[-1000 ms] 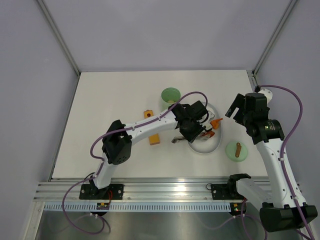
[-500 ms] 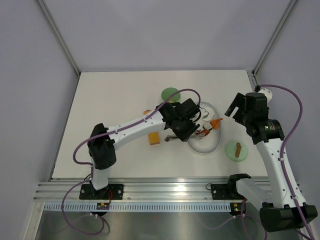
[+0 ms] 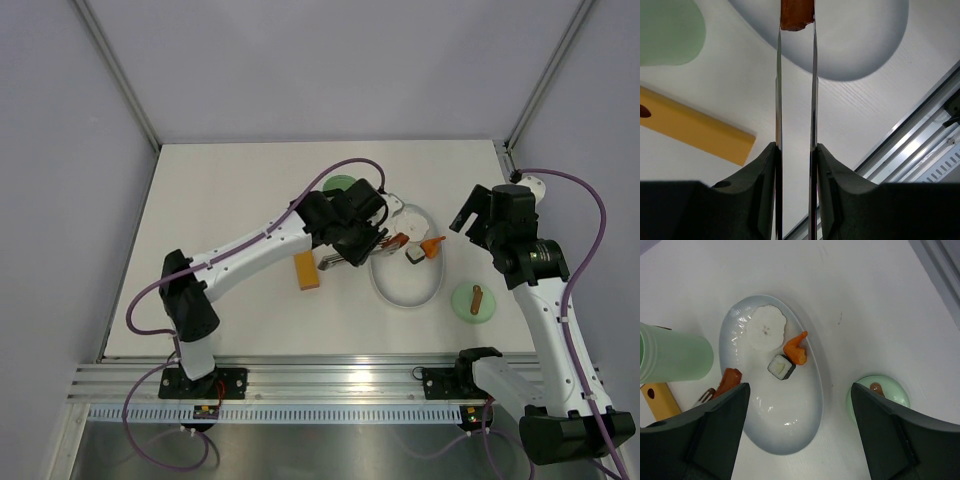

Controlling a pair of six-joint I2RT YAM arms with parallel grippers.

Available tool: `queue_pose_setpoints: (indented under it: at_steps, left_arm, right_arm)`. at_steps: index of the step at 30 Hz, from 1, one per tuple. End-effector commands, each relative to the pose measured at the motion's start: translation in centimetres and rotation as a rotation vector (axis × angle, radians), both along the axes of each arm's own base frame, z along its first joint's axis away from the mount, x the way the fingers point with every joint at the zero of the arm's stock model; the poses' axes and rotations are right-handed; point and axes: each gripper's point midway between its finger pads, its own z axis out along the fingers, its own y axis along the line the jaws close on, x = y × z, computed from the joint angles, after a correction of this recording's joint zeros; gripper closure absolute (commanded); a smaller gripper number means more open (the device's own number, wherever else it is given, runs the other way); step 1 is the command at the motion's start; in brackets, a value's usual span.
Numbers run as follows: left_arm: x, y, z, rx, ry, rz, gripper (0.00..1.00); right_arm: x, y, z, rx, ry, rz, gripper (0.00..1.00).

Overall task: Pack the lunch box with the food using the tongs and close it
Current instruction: Pick up the fake food from the plate, then place the fake food in the packing box.

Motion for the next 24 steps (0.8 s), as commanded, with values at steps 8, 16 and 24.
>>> queue_pose_setpoints:
  at_steps: [8, 16, 24]
  left_arm:
    - [5.9, 4.9, 9.9, -0.243, -0.112, 0.216, 0.92]
    - [7.8, 6.9, 10.3, -0.261, -0.111, 0.291, 0.92]
    - [9.4, 8.5, 8.7, -0.218, -0.105, 0.375, 0.91]
  right_arm:
    - [0.2, -0.2, 1.1, 0.001, -0.041, -0.008, 0.10]
    - [0.5, 0.0, 1.1, 0.005, -0.039, -0.001, 0.10]
    - [0.7, 0.1, 1.0, 0.003, -0.034, 0.007, 0.10]
